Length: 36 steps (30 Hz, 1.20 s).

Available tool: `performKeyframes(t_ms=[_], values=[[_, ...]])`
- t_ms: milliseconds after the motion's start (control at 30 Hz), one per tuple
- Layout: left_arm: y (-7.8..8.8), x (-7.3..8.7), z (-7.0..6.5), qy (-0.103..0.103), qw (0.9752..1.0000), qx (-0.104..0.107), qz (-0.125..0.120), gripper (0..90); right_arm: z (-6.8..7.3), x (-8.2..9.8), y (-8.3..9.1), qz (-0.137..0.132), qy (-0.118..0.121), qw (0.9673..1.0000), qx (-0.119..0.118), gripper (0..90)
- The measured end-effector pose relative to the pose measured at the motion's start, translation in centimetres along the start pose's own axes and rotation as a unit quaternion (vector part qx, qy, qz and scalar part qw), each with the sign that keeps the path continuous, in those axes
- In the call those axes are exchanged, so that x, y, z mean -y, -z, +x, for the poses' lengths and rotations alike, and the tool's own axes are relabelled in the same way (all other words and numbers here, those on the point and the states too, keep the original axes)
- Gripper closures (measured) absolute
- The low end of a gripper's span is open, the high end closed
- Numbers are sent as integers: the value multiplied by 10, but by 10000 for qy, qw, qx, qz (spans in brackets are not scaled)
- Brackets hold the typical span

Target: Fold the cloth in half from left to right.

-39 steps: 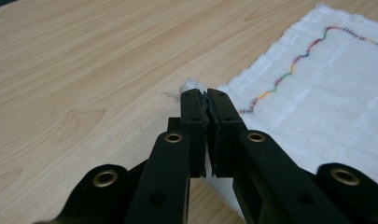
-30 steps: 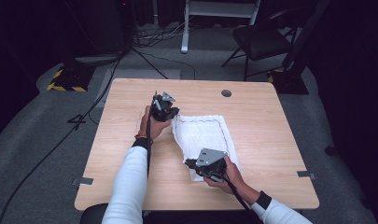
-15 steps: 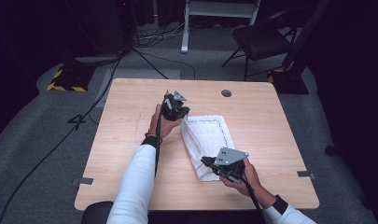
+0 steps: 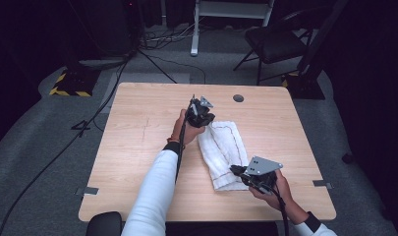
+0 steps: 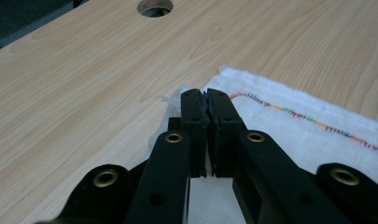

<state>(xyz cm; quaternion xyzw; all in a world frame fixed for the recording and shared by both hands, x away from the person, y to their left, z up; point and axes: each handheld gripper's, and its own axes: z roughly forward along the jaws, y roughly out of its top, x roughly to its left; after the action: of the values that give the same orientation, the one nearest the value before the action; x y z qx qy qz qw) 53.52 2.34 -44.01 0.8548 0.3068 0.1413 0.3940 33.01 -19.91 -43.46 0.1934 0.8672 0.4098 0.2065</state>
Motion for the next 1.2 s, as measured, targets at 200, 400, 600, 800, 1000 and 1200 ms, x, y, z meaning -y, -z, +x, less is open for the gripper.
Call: performKeyframes(t_ms=[200,400,600,800,1000,1200], values=[[-12,-12,-12,-129,9999,89,30,862,-7,12,13,40,-111,9999,119,864],[-24,-24,-20,-233,9996,157,69,862,-10,23,21,133,-172,9996,180,864],[-38,-32,-31,-291,9994,179,2,862,-12,32,26,259,-252,9992,194,863],[-53,-37,-40,-301,9994,168,98,857,-13,43,27,424,-372,9982,201,845],[-49,-32,-44,-95,9993,334,122,580,-16,52,25,664,-560,9955,374,585],[-10,-13,-48,-116,9991,403,89,343,-19,52,22,719,-605,9948,384,477]])
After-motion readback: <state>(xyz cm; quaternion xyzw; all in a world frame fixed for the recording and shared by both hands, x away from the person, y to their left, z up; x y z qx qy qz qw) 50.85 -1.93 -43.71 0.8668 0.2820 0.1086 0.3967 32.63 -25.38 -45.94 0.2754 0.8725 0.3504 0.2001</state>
